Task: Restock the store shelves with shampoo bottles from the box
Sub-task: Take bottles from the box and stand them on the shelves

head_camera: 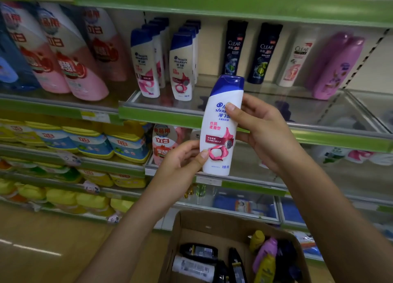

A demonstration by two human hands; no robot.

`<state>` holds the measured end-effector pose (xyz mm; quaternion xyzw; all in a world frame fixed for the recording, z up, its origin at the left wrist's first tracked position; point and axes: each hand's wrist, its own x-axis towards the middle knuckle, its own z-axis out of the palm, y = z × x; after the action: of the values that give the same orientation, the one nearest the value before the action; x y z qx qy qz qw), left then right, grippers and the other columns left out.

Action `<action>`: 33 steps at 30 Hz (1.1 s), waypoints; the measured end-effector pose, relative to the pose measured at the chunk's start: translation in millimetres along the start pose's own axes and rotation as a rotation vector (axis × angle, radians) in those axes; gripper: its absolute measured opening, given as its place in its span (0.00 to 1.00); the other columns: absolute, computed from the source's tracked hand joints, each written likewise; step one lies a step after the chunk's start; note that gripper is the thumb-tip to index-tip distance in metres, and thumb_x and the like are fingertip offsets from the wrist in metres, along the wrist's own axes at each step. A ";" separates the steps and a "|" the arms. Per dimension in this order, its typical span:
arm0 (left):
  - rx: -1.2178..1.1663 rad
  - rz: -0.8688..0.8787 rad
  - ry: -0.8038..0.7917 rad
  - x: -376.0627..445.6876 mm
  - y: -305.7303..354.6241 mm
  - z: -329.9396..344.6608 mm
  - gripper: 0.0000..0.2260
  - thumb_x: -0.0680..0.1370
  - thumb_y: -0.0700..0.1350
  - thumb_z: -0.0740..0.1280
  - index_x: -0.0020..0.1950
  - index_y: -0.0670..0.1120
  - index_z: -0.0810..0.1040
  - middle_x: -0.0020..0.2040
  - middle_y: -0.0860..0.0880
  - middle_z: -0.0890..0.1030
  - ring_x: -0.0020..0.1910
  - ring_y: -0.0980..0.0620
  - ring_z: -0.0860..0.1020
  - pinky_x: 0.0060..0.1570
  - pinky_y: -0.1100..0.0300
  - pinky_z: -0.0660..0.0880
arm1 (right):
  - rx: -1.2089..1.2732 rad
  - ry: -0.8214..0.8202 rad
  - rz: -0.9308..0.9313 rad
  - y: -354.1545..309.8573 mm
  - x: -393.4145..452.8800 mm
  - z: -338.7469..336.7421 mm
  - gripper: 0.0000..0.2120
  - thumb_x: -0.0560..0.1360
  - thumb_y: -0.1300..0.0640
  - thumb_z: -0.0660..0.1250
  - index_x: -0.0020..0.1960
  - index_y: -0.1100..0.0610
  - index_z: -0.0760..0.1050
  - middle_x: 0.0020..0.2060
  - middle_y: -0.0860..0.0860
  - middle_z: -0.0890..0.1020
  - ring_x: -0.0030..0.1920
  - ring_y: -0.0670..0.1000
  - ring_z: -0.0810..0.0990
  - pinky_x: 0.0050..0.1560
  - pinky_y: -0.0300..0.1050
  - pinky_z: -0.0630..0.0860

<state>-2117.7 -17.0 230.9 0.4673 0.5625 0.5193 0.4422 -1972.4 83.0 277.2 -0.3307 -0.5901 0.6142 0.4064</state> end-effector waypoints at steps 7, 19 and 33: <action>0.049 0.045 -0.113 36.9 2.0 -53.8 0.09 0.75 0.48 0.68 0.54 0.56 0.77 0.49 0.57 0.83 0.49 0.60 0.81 0.48 0.63 0.79 | 0.040 0.128 -0.044 4.2 31.5 40.1 0.17 0.76 0.60 0.67 0.64 0.58 0.75 0.54 0.54 0.84 0.53 0.54 0.84 0.50 0.50 0.82; 0.236 0.191 -0.143 110.4 15.7 -109.1 0.12 0.75 0.46 0.69 0.58 0.50 0.75 0.50 0.56 0.81 0.49 0.61 0.79 0.48 0.67 0.76 | 0.085 0.247 -0.167 -0.1 80.7 88.0 0.17 0.77 0.62 0.66 0.65 0.63 0.72 0.57 0.60 0.81 0.56 0.56 0.82 0.55 0.54 0.81; 0.355 0.247 -0.059 170.1 8.1 -115.5 0.16 0.75 0.46 0.69 0.62 0.46 0.74 0.52 0.55 0.79 0.48 0.63 0.76 0.47 0.71 0.71 | -0.049 0.239 -0.250 14.6 128.7 87.3 0.16 0.78 0.64 0.65 0.65 0.59 0.71 0.57 0.54 0.81 0.57 0.49 0.81 0.51 0.41 0.79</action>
<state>-2260.0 131.0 245.0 0.6183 0.5703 0.4484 0.3023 -2109.4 158.1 279.6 -0.3351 -0.5888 0.5006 0.5390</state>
